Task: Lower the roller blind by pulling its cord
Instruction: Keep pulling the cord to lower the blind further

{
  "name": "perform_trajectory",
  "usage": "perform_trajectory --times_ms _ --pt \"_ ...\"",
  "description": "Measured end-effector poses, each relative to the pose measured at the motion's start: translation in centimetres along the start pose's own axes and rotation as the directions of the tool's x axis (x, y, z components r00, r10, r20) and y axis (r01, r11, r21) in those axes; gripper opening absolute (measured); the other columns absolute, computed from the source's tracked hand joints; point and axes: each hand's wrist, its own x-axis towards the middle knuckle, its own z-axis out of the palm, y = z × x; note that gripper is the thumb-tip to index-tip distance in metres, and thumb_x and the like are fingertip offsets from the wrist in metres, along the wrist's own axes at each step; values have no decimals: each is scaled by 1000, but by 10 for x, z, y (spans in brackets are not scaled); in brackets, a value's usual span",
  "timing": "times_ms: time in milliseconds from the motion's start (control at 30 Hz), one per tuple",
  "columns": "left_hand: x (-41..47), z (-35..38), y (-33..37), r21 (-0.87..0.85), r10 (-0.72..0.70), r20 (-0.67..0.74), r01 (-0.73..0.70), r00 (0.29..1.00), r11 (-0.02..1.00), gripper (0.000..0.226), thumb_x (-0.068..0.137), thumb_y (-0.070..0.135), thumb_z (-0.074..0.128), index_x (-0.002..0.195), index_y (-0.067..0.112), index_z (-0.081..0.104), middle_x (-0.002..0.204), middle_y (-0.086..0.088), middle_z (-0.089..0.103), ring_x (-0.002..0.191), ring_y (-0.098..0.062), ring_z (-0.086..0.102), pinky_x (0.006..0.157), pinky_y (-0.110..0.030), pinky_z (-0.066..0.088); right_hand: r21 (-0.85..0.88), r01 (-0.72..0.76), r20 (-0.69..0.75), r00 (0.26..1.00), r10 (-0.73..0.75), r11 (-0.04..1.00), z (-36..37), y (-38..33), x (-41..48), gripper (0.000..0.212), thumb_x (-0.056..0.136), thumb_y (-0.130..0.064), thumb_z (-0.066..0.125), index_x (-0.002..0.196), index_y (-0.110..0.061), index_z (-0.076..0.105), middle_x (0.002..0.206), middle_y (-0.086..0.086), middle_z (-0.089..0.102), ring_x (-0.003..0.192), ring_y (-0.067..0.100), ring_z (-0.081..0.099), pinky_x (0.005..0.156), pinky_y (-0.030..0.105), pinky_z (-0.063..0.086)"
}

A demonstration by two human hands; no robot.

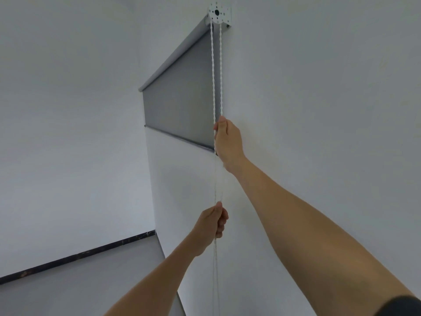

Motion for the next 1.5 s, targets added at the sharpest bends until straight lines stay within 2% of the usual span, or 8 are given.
perform_trajectory --times_ms 300,467,733,867,1133,1267,1367,1500 --pt "36 -25 31 -46 78 -135 -85 988 995 64 105 56 26 114 8 68 107 -14 76 105 -28 71 100 -45 54 -164 -4 -13 1000 2 986 -5 53 -46 39 110 -35 29 79 -25 49 73 -6 55 64 7 50 64 22 38" --pt "62 -29 86 -70 199 -170 -213 965 975 59 106 52 28 113 10 68 104 -9 78 99 -22 74 82 -30 58 -175 17 26 1000 -13 984 -8 70 -74 38 110 -39 26 90 -28 57 83 -12 65 72 -4 62 62 12 47" --pt "97 -5 170 -182 258 -169 -288 951 940 41 106 46 38 110 13 62 90 -5 72 74 -15 73 69 -28 58 -263 -51 72 995 72 963 -14 124 -130 39 109 -37 27 78 -22 44 64 -6 44 53 5 40 57 24 37" --pt "104 10 186 -124 262 -262 -302 929 945 43 105 50 39 97 15 63 66 5 51 47 -6 45 48 -22 41 -309 -42 125 989 84 950 -22 139 -144 38 109 -42 28 77 -26 42 60 -9 42 50 5 36 51 24 35" --pt "86 16 137 -47 255 -317 -284 913 958 45 107 45 36 68 24 42 52 12 36 44 -6 29 43 -23 24 -449 -110 231 944 234 887 -45 165 -160 42 105 -53 29 78 -28 50 61 -11 50 51 -2 47 54 16 35" --pt "80 11 115 2 274 -310 -287 910 958 48 107 44 36 63 27 42 54 10 35 46 -8 28 44 -23 24 -157 -303 123 938 323 940 -48 162 -148 56 97 -64 33 92 -16 60 62 -3 57 58 13 57 62 34 49" --pt "73 9 95 58 265 -307 -260 914 964 51 107 45 35 59 31 47 53 9 37 46 -9 31 46 -25 27 -65 -248 52 967 251 967 -44 143 -127 52 94 -62 34 96 -18 62 74 7 66 70 21 64 76 46 53" --pt "62 8 55 146 278 -275 -246 920 958 47 107 46 33 72 21 50 56 11 47 50 -7 40 52 -25 37 -76 -123 -15 992 123 989 -36 106 -91 34 97 -58 32 92 -35 58 85 -1 69 81 15 68 76 36 57"
